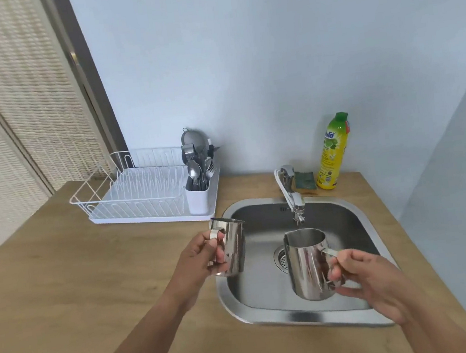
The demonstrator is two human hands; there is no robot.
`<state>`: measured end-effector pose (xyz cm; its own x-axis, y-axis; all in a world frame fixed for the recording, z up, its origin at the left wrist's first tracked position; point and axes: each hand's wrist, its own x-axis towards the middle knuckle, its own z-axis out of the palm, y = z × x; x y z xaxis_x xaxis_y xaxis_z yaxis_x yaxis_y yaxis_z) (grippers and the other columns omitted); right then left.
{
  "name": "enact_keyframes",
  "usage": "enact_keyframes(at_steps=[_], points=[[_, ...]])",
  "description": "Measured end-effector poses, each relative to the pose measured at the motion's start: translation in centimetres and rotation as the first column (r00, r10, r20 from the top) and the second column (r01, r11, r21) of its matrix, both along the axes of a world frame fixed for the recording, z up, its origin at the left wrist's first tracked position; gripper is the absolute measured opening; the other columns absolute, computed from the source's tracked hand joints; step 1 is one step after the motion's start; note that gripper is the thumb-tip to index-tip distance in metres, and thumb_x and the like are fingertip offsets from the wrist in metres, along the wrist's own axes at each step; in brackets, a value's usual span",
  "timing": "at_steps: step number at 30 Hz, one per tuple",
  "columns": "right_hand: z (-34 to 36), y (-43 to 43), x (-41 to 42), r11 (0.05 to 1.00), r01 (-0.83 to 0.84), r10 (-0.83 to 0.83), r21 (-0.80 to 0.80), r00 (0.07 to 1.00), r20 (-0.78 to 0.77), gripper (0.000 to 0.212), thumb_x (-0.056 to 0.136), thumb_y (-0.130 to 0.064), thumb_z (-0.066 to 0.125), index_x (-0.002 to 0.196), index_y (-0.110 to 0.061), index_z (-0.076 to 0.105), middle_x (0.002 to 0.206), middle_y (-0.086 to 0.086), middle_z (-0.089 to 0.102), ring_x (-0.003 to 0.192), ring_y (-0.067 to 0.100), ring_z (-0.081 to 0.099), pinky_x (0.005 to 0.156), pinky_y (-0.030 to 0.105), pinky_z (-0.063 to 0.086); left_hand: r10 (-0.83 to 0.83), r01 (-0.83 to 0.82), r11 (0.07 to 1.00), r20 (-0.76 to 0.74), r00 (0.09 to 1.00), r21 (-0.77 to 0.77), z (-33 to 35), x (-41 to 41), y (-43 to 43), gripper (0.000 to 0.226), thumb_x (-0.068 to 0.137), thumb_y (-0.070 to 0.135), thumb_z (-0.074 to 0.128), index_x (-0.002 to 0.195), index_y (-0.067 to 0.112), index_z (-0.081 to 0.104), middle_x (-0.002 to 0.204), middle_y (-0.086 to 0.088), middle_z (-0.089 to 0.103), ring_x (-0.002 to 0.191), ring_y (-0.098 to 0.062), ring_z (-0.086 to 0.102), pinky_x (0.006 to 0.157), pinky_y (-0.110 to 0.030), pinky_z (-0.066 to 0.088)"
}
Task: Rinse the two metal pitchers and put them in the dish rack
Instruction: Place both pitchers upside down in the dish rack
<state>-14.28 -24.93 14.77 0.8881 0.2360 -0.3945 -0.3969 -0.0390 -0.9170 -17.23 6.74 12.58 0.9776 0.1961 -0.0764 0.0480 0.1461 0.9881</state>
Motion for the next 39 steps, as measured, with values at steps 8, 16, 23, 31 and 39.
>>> enact_keyframes(at_steps=[8,16,23,31,39], points=[[6.3,13.0,2.0,0.979,-0.088,0.075,0.184,0.994,0.078,0.015,0.087,-0.022,0.059,0.084,-0.007,0.062,0.066,0.006,0.058,0.069,0.022,0.061,0.078,0.048,0.049,0.116,-0.134,0.959,0.086,0.990,0.251,3.6,0.7,11.2,0.024,0.102,0.012,0.046,0.099,0.017,0.069,0.060,0.002,0.051,0.064,-0.014,0.050,0.078,-0.048,0.058],[8.0,30.6,9.7,0.962,0.044,0.134,-0.269,0.783,0.608,0.023,0.093,-0.014,0.060,0.074,-0.003,0.066,0.060,0.005,0.065,0.062,0.018,0.056,0.068,0.033,0.044,0.065,-0.174,0.660,0.174,0.983,0.731,7.1,5.0,27.2,0.017,0.097,0.020,0.057,0.095,0.028,0.073,0.075,0.007,0.069,0.073,-0.010,0.064,0.073,-0.028,0.047],[4.9,42.1,16.2,0.303,0.413,0.794,-0.859,0.389,0.467,0.020,0.096,-0.013,0.050,0.103,-0.026,0.064,0.111,-0.004,0.070,0.108,0.022,0.061,0.092,0.038,0.039,-0.186,-0.069,-0.185,0.034,0.982,0.980,7.9,10.9,35.7,0.020,0.090,0.014,0.063,0.098,0.027,0.075,0.098,0.009,0.070,0.092,-0.013,0.063,0.058,-0.022,0.036],[1.4,47.9,18.7,-0.175,0.571,0.949,-0.802,0.315,0.018,0.035,0.081,-0.001,0.062,0.114,-0.013,0.059,0.110,0.010,0.068,0.102,0.028,0.061,0.092,0.046,0.038,-0.227,-0.016,-0.740,-0.229,0.947,0.672,5.1,17.9,38.1,0.019,0.091,0.017,0.053,0.097,0.011,0.071,0.096,-0.007,0.068,0.091,-0.029,0.062,0.075,-0.029,0.042],[-0.1,48.4,19.9,-0.258,0.514,0.938,-0.818,0.335,-0.086,0.025,0.081,0.006,0.054,0.095,-0.010,0.066,0.094,0.015,0.070,0.093,0.031,0.061,0.090,0.044,0.038,-0.261,-0.039,-0.863,-0.378,0.888,0.504,5.0,19.1,36.4,0.024,0.084,-0.008,0.052,0.090,0.007,0.071,0.096,-0.012,0.069,0.086,-0.026,0.057,0.067,-0.031,0.036]])
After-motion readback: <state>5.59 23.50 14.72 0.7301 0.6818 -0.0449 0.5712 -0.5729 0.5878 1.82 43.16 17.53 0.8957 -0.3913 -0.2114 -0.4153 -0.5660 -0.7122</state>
